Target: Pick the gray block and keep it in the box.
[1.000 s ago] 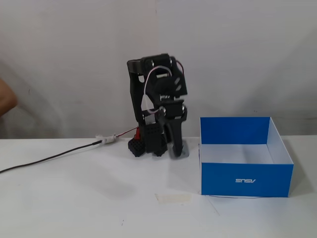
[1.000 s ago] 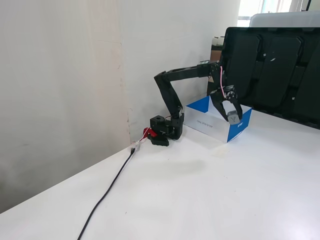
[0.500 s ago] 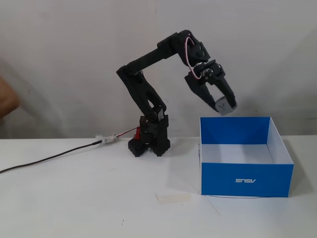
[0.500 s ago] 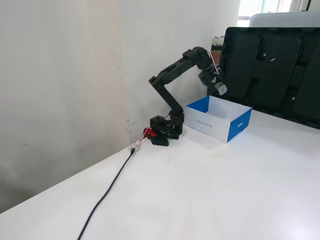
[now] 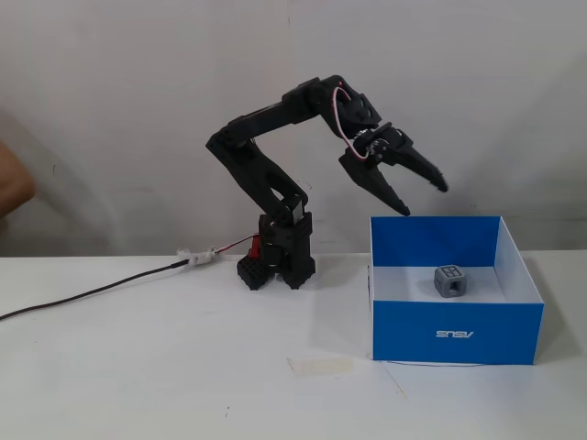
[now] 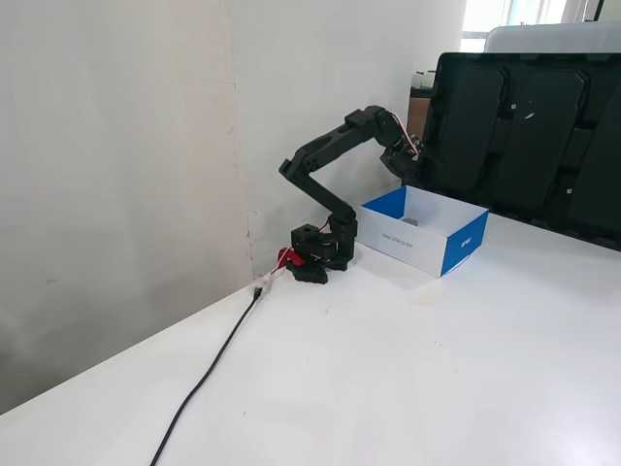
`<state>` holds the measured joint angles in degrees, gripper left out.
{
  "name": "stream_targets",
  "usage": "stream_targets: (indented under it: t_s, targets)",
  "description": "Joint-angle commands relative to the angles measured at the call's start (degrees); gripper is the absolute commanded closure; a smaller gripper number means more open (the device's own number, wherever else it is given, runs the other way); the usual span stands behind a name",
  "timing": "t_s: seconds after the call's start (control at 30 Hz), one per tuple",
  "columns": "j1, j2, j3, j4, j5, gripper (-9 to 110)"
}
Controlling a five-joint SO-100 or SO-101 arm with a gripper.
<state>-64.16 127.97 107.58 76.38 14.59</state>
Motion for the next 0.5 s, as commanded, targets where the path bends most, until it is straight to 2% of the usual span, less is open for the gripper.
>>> stream_targets:
  t_s: [0.0,0.1,0.17,0.33,0.47]
  targets:
    - [6.94,3.43,-1.23,-0.88,0.53,86]
    - [16.26,4.31,-1.05,-0.35,0.53,97]
    - [23.03,4.57,-1.05,-0.18,0.26,101]
    - [41.4,7.12,2.37,-1.49,-2.37,101]
    - [51.59,17.23,17.75,-10.02,-7.21,101]
